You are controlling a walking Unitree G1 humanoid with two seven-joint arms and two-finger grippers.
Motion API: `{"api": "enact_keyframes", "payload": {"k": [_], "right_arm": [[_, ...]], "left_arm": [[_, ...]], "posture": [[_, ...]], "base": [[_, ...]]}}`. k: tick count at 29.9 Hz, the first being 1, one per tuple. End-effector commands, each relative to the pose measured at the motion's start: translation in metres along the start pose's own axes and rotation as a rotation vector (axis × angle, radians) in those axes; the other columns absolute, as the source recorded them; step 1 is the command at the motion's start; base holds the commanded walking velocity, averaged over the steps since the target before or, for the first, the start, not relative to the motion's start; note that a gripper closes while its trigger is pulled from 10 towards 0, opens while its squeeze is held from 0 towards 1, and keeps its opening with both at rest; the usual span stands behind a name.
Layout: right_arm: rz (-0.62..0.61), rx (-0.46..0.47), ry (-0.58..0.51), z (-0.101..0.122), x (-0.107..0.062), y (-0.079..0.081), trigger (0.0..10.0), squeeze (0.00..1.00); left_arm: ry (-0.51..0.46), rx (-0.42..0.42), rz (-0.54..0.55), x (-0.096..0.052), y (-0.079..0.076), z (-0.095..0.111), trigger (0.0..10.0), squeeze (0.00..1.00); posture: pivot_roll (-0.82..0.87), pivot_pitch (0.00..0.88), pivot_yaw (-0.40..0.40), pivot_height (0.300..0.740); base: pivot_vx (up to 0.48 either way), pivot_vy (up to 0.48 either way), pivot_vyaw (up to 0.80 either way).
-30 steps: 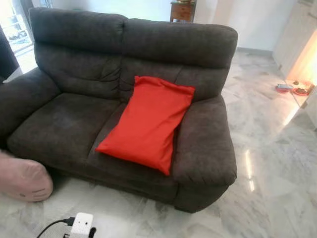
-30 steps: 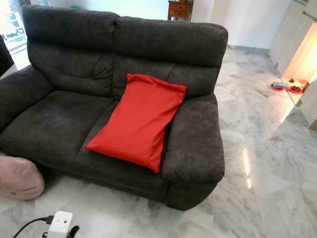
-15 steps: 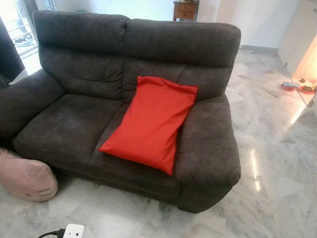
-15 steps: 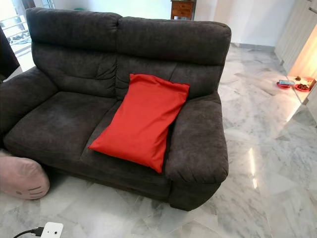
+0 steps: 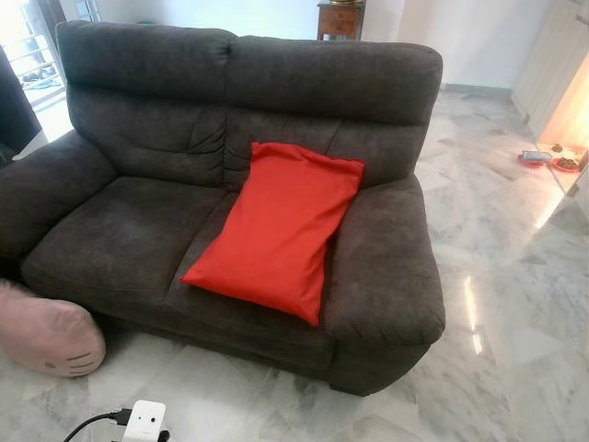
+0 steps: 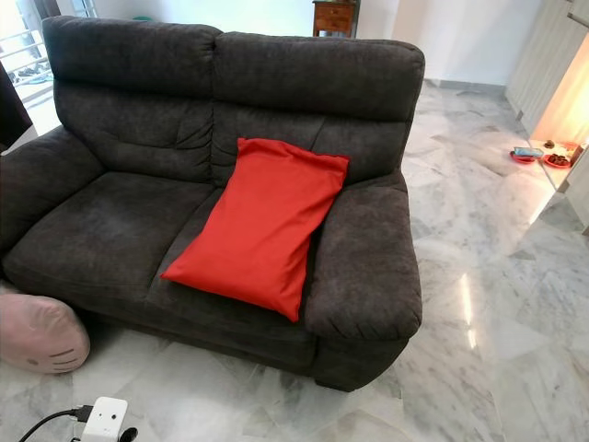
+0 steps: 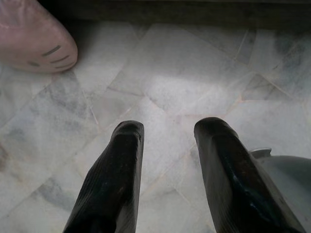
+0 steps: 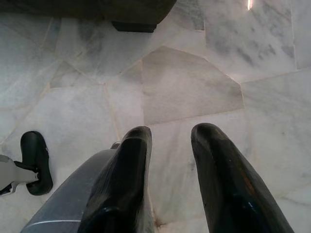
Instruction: Move the pillow to the sofa from floor
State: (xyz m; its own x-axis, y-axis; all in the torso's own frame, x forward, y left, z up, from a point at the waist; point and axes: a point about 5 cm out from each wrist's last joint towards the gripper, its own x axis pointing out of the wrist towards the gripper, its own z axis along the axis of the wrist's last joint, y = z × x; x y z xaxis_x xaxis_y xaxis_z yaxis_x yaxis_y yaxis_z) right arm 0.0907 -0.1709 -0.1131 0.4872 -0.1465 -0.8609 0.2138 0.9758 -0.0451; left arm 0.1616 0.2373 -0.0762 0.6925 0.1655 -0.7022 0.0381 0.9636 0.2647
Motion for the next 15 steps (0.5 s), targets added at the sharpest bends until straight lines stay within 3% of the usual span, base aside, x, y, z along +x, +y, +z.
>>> {"api": "enact_keyframes", "payload": {"k": [1,7,11,15], "right_arm": [[0.006,0.010,0.010,-0.0035,-0.0011,0.0022,10.0,0.00],[0.001,0.039,0.006,-0.0012,-0.0002,0.0003,10.0,0.00],[0.007,0.035,0.004,-0.0001,0.0002,0.0005,10.0,0.00],[0.005,0.034,-0.003,0.0007,0.0002,0.0003,10.0,0.00]], "left_arm": [[0.009,0.014,-0.019,0.0011,-0.0030,0.0013,10.0,0.00],[0.010,0.018,-0.027,0.0019,-0.0053,0.0026,10.0,0.00],[0.023,0.012,-0.021,0.0018,-0.0046,0.0010,10.0,0.00],[0.040,0.009,-0.022,0.0010,-0.0053,-0.0023,10.0,0.00]], "posture": [[0.07,0.000,-0.015,0.740],[0.08,0.000,-0.017,0.740],[0.07,0.000,-0.018,0.740],[0.07,0.000,-0.017,0.740]], "base": [[0.000,0.244,0.00],[0.000,0.245,0.00],[0.000,0.244,-0.80],[0.000,0.243,0.00]]}}
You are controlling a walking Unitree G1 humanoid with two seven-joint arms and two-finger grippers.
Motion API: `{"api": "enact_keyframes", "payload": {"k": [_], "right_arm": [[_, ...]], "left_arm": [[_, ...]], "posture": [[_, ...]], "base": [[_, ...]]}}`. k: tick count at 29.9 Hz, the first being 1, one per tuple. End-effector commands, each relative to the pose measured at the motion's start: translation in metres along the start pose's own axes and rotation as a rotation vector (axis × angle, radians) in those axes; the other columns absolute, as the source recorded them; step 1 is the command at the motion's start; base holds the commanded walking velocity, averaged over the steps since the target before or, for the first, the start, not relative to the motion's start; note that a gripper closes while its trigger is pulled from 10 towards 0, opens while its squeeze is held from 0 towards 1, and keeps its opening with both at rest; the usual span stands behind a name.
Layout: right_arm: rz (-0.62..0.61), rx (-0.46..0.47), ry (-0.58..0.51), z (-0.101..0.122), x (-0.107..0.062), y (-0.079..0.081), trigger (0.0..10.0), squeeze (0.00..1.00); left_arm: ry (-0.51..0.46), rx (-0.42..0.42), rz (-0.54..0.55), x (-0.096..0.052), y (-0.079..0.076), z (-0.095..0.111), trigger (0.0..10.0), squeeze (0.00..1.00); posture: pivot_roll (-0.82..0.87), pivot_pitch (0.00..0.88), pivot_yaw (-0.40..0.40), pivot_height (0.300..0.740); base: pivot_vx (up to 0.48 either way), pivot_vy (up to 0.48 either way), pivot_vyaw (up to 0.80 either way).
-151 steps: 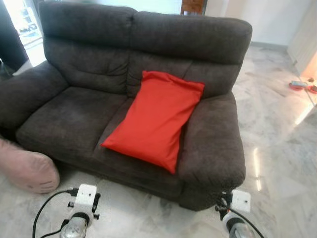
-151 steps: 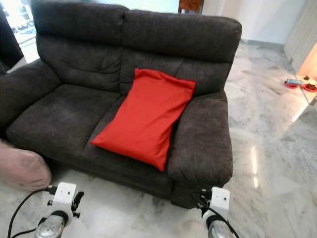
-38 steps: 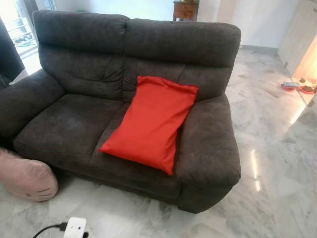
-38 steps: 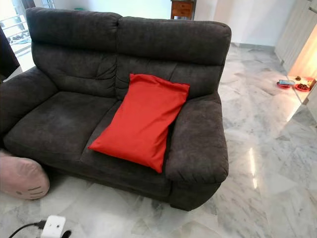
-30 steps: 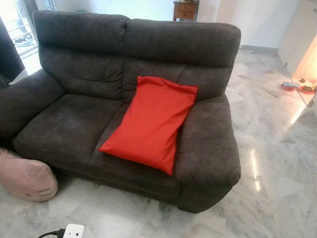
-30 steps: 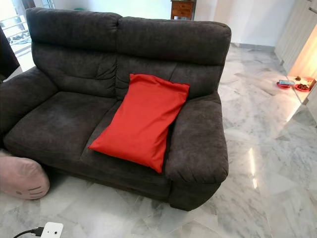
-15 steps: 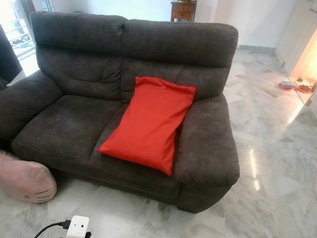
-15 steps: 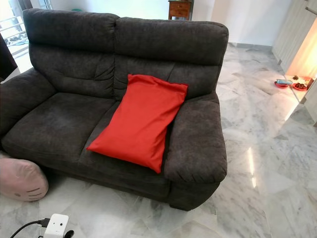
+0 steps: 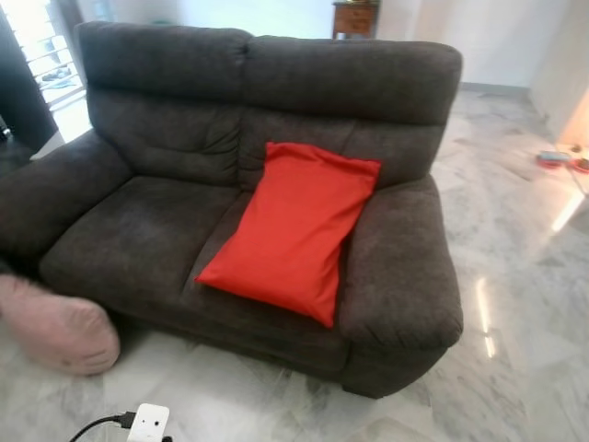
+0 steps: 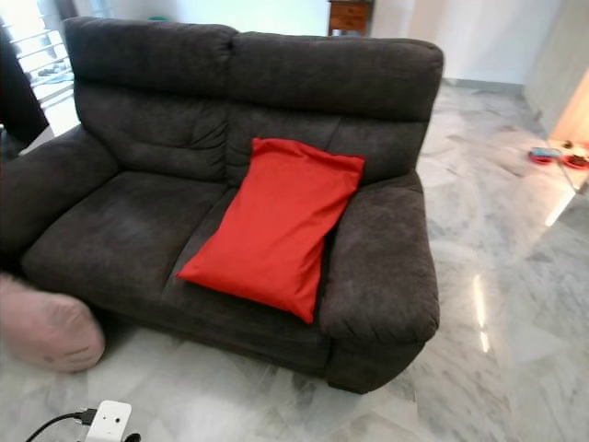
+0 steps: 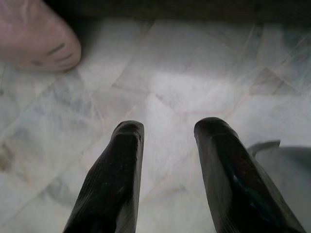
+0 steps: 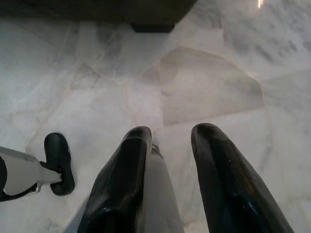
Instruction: Move the pillow to the sofa from floor
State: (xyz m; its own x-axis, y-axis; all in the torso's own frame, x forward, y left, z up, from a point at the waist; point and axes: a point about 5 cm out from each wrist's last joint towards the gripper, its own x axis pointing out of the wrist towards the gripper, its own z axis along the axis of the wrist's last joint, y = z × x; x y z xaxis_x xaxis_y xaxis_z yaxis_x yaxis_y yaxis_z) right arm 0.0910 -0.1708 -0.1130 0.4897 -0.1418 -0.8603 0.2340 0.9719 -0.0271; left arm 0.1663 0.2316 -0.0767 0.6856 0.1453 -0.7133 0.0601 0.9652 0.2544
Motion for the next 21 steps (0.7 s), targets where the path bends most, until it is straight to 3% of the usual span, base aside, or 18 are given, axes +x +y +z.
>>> {"api": "enact_keyframes", "payload": {"k": [1,21], "right_arm": [[0.001,0.008,-0.001,0.0005,0.0002,0.0001,10.0,0.00],[0.013,0.012,-0.005,0.0014,0.0004,0.0000,10.0,0.00]], "left_arm": [[0.034,0.000,0.000,-0.0018,-0.0002,-0.0070,10.0,0.00],[0.055,-0.006,-0.006,-0.0020,-0.0051,-0.0096,10.0,0.00]], "posture": [[0.07,0.000,-0.017,0.740],[0.07,0.000,-0.018,0.740]], "base": [[0.000,0.244,0.00],[0.000,0.243,0.00]]}}
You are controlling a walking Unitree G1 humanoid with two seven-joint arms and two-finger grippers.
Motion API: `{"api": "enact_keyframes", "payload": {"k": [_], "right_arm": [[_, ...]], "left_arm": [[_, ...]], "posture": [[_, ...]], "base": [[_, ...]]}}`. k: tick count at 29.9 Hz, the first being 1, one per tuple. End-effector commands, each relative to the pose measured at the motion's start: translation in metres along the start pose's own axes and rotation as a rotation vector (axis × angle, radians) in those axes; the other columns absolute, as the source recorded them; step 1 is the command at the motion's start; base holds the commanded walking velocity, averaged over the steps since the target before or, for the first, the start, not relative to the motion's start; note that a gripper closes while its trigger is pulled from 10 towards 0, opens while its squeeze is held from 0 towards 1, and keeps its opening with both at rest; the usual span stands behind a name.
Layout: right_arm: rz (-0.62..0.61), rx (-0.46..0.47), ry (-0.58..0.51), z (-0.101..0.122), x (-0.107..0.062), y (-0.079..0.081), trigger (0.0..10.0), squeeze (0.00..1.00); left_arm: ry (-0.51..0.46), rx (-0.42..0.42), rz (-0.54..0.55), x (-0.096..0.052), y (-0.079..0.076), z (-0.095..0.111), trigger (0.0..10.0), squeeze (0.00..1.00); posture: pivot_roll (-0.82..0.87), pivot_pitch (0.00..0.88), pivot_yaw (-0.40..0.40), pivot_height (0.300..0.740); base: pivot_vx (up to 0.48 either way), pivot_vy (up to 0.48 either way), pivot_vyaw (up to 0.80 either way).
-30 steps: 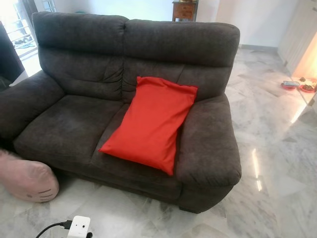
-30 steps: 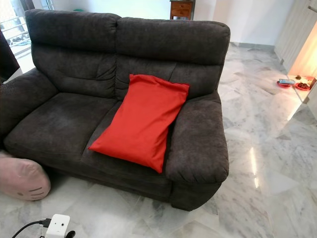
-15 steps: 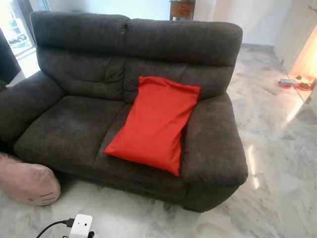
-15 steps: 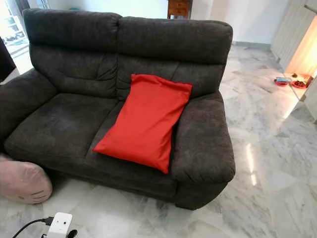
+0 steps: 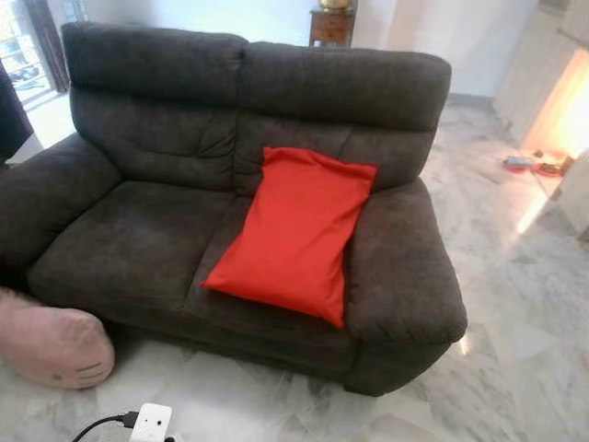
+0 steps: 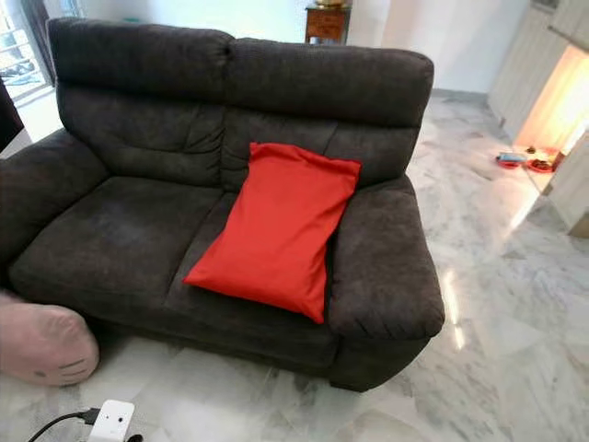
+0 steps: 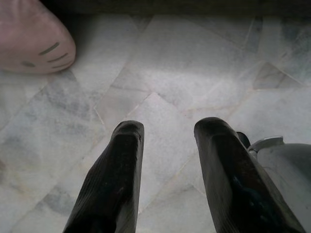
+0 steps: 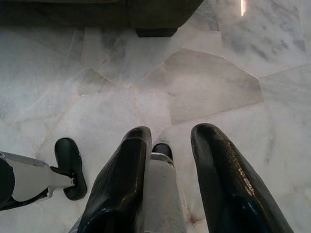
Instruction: Move the pillow to the sofa from floor
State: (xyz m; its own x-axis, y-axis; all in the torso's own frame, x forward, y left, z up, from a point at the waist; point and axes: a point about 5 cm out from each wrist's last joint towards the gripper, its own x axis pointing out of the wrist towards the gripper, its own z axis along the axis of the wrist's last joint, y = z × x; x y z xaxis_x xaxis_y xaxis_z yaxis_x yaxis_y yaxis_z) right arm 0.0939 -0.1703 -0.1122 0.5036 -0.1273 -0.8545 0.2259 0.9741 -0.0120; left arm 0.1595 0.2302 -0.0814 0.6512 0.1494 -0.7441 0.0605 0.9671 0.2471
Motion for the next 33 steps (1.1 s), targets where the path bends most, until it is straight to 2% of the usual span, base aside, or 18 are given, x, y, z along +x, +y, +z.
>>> {"api": "enact_keyframes", "payload": {"k": [1,33], "right_arm": [[-0.003,0.011,0.006,-0.0011,-0.0002,-0.0011,10.0,0.00],[0.007,0.004,0.009,-0.0020,-0.0005,-0.0031,10.0,0.00]], "left_arm": [[0.009,-0.003,-0.001,-0.0004,-0.0021,-0.0017,10.0,0.00],[0.036,-0.012,-0.005,-0.0023,-0.0020,-0.0086,10.0,0.00]], "posture": [[0.07,0.000,-0.018,0.740],[0.06,0.000,-0.022,0.740]], "base": [[0.000,0.244,0.00],[0.000,0.286,0.00]]}}
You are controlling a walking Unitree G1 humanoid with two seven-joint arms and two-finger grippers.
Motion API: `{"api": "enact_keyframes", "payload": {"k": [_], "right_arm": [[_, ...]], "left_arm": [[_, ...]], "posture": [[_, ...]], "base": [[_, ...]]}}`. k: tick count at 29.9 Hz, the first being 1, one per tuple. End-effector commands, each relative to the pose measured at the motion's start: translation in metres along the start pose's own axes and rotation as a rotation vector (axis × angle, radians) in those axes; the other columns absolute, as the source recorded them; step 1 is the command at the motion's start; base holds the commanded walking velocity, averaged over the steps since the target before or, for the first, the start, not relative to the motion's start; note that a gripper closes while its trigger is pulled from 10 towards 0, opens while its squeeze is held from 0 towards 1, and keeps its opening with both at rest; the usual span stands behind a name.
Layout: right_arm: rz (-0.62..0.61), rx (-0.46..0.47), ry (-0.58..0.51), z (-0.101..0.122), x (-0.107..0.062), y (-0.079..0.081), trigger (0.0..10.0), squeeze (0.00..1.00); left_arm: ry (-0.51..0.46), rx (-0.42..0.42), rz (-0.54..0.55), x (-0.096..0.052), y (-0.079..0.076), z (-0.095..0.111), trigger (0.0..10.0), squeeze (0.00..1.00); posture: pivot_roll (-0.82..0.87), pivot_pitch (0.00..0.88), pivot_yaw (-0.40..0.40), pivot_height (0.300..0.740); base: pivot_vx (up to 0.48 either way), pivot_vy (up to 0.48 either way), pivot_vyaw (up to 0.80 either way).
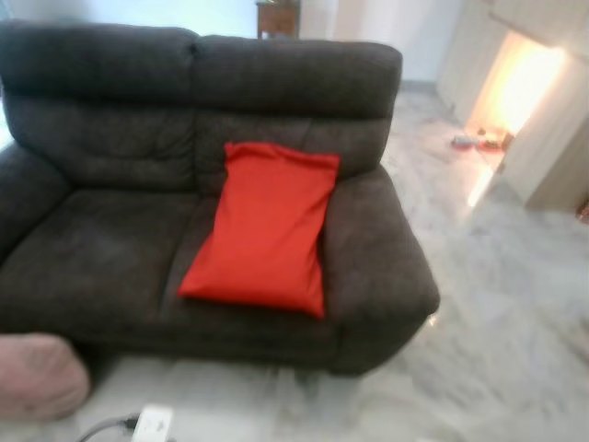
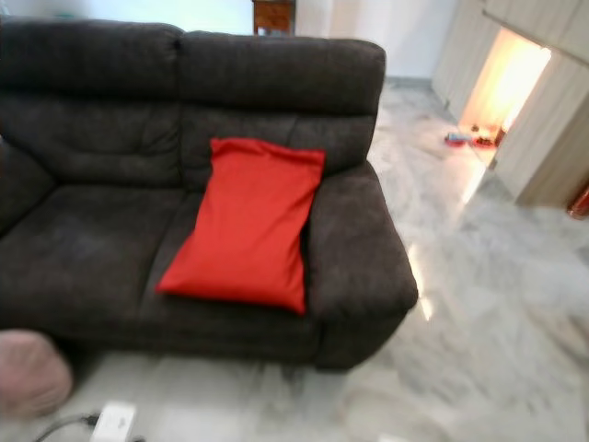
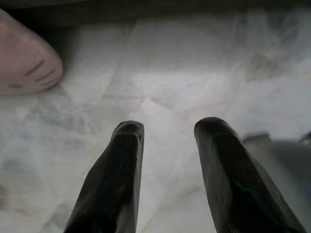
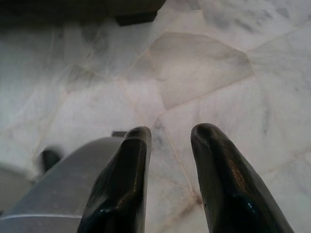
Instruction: Move the pillow to the sofa from floor
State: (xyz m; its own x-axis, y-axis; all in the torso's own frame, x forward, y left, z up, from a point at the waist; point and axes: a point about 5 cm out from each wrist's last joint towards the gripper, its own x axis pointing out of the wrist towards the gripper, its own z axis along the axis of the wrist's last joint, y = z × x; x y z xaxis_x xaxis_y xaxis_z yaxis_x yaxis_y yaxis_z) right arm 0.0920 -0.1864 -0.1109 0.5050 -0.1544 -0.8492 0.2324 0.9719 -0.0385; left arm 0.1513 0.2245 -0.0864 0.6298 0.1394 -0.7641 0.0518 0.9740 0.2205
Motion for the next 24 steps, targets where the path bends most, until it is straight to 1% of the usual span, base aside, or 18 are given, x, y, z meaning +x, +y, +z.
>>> {"api": "enact_keyframes", "payload": {"k": [1,8,18,24], "right_arm": [[0.033,0.013,0.018,-0.0040,-0.0009,0.0130,10.0,0.00],[0.035,0.010,0.020,-0.0044,-0.0010,0.0126,10.0,0.00],[0.040,0.010,0.020,-0.0039,-0.0008,0.0131,10.0,0.00],[0.042,0.010,0.020,-0.0039,-0.0008,0.0131,10.0,0.00]], "left_arm": [[0.012,0.012,0.010,0.0000,0.0047,-0.0009,10.0,0.00],[0.027,0.011,0.006,-0.0014,0.0014,-0.0058,10.0,0.00],[0.037,0.008,0.013,-0.0015,0.0080,-0.0064,10.0,0.00],[0.035,0.008,0.013,-0.0006,0.0081,-0.0042,10.0,0.00]], "posture": [[0.06,0.000,-0.023,0.740],[0.06,0.000,-0.023,0.740],[0.06,0.000,-0.022,0.740],[0.06,0.000,-0.022,0.740]], "base": [[0.000,0.304,0.00],[0.000,0.307,0.00],[0.000,0.309,0.00],[0.000,0.464,0.00]]}}
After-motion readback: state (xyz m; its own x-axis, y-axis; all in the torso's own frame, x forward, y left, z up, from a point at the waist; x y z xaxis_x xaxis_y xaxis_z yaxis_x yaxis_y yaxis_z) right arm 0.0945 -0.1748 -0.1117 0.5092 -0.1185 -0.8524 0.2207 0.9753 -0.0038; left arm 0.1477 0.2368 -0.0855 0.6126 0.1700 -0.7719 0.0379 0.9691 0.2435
